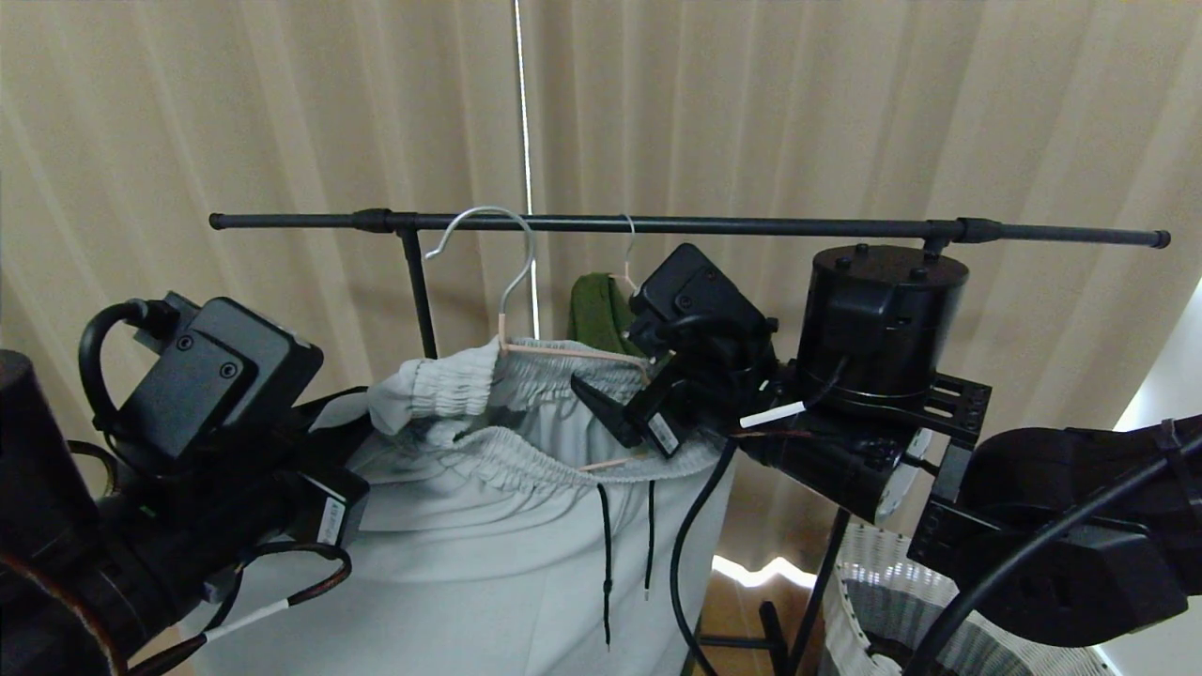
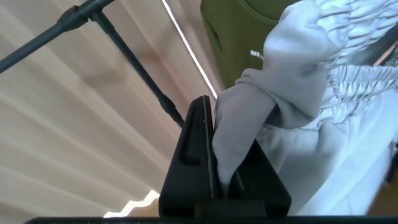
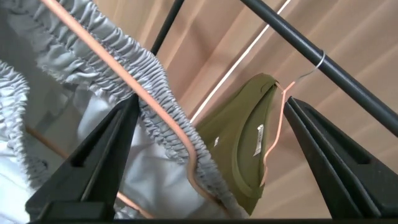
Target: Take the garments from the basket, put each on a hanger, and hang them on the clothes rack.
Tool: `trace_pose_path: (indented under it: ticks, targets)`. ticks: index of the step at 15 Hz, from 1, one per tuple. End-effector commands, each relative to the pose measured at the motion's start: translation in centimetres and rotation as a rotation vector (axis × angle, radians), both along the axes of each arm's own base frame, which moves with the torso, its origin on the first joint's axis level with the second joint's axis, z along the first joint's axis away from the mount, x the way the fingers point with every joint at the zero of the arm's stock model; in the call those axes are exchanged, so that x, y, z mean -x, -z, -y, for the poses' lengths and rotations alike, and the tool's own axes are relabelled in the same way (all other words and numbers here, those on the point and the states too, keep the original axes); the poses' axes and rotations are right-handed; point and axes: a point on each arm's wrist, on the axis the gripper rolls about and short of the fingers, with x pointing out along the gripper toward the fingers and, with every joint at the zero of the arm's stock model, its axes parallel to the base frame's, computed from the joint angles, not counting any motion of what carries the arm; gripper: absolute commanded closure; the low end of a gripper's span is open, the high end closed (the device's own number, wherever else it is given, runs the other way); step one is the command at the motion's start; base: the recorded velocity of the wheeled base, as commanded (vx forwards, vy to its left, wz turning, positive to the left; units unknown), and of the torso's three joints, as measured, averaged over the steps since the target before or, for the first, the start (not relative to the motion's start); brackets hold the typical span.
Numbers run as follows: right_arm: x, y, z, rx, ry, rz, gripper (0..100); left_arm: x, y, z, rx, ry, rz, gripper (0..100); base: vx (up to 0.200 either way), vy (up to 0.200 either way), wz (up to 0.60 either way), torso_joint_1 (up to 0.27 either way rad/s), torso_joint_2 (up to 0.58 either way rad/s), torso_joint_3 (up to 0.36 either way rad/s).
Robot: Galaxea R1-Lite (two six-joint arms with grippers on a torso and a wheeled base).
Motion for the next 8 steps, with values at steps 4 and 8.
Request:
trace_pose_path:
  ticks: [4, 8]
  targets:
    - [-0.01, 0.14, -0.03, 0.003, -0.002, -0.002, 100, 0.08, -0.29, -0.02, 0.008, 0.003, 0.010, 100, 0.000, 0.000, 0.00, 0.000, 0.00, 0.000]
    - [0.00, 0.18, -0.02, 0.003, -0.002, -0.004, 100, 0.01, -0.39, -0.07, 0.011, -0.002, 0.014, 100, 0.000, 0.000, 0.00, 0.000, 0.00, 0.000]
